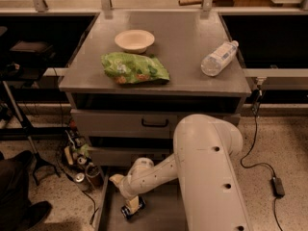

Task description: Pick pepsi can from bottom drawer and place on counter

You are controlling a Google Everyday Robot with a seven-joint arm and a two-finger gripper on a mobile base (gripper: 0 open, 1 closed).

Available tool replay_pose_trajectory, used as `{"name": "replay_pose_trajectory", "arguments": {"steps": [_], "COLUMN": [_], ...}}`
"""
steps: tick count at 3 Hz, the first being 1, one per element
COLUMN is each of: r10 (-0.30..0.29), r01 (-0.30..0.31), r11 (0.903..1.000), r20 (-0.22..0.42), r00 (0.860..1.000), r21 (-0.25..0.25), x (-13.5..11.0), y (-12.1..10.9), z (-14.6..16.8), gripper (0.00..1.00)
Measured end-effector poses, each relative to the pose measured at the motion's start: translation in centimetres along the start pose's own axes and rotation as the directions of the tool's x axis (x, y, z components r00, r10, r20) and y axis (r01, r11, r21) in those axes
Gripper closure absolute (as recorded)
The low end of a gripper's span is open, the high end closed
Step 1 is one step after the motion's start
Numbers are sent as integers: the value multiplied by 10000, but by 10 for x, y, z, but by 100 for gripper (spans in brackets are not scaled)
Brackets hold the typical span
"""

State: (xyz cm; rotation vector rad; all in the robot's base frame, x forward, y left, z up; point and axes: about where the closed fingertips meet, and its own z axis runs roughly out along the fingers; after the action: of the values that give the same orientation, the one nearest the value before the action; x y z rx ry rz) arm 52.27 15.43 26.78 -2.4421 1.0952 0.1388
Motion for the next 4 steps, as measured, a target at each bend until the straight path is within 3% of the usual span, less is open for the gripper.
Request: {"name": "replay_pose_trajectory", "arguments": {"steps": [2,4], "r10": [974,1942], "r01": [-974,-1941], "r11": [9952,9806], "r20": [-36,23], "r00": [9952,9810], "r21": [22,-293], "x": [33,52], "y": [28,71], "z": [61,109], "gripper": [0,0]}}
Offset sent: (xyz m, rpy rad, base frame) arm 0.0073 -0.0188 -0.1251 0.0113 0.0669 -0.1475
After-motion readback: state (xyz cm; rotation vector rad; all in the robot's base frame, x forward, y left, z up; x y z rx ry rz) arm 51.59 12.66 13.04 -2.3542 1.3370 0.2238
